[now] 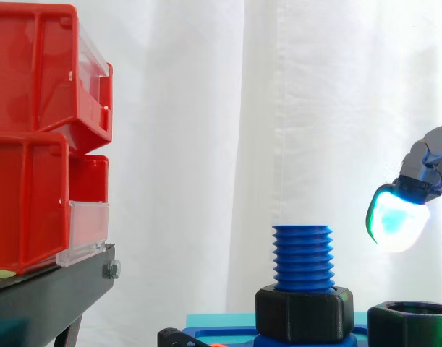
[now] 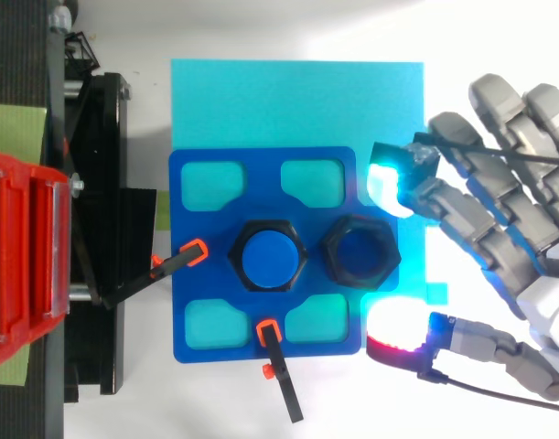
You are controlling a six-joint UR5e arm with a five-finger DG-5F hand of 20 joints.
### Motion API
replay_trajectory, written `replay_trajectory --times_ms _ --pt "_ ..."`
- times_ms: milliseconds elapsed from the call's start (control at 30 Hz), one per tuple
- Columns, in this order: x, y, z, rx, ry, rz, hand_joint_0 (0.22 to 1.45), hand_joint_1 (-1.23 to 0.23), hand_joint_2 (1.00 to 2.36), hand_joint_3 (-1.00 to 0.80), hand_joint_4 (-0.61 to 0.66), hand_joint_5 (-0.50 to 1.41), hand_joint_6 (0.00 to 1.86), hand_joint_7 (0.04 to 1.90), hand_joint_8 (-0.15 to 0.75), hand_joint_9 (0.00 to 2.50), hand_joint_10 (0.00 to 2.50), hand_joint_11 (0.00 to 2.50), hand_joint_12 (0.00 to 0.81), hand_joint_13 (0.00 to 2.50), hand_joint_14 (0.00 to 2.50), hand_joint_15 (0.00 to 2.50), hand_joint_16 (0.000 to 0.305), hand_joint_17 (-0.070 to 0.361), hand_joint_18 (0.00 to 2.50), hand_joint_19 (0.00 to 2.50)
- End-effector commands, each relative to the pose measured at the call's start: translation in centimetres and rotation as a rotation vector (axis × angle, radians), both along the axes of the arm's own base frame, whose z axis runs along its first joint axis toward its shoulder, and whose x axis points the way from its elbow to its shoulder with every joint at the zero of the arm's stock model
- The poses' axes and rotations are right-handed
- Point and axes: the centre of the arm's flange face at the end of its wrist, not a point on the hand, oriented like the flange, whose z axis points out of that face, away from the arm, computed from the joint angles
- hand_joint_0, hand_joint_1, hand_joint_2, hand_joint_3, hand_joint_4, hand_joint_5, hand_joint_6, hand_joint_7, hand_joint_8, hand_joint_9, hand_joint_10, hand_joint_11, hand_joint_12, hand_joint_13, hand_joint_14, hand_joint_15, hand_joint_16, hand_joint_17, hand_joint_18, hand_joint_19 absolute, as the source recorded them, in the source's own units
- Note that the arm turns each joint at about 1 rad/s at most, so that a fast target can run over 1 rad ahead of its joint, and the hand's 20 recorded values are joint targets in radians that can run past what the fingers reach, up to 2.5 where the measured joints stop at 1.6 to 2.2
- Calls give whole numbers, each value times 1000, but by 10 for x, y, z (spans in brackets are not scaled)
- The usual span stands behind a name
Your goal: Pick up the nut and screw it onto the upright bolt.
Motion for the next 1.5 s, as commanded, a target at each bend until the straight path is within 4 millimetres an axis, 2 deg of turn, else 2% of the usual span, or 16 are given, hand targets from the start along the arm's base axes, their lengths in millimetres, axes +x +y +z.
replay_trajectory --times_ms 0,167,633,867,1033,1467 --pt "1 4 2 -2 -10 -26 410 -588 1000 -500 218 -266 502 800 292 216 0 69 417 61 0 0 53 119 0 0" --pt "4 15 -15 -3 5 -56 409 -579 1000 -500 220 -265 502 799 294 213 0 57 418 62 0 0 53 120 0 0" --pt "16 26 -21 2 -10 -35 398 -524 1000 -500 243 -250 502 815 303 217 0 62 422 62 0 0 54 122 0 0" --pt "16 26 -22 -1 -9 -32 350 -520 1000 -500 256 -248 502 817 323 210 0 60 447 52 0 0 59 133 0 0" --pt "17 26 -29 -8 2 -32 344 -523 1000 -500 256 -248 502 818 323 196 0 47 450 48 0 0 60 135 0 0" --pt "15 18 -31 -28 37 -39 336 -572 1000 -500 263 -246 502 819 327 199 0 51 454 55 0 0 61 137 0 0"
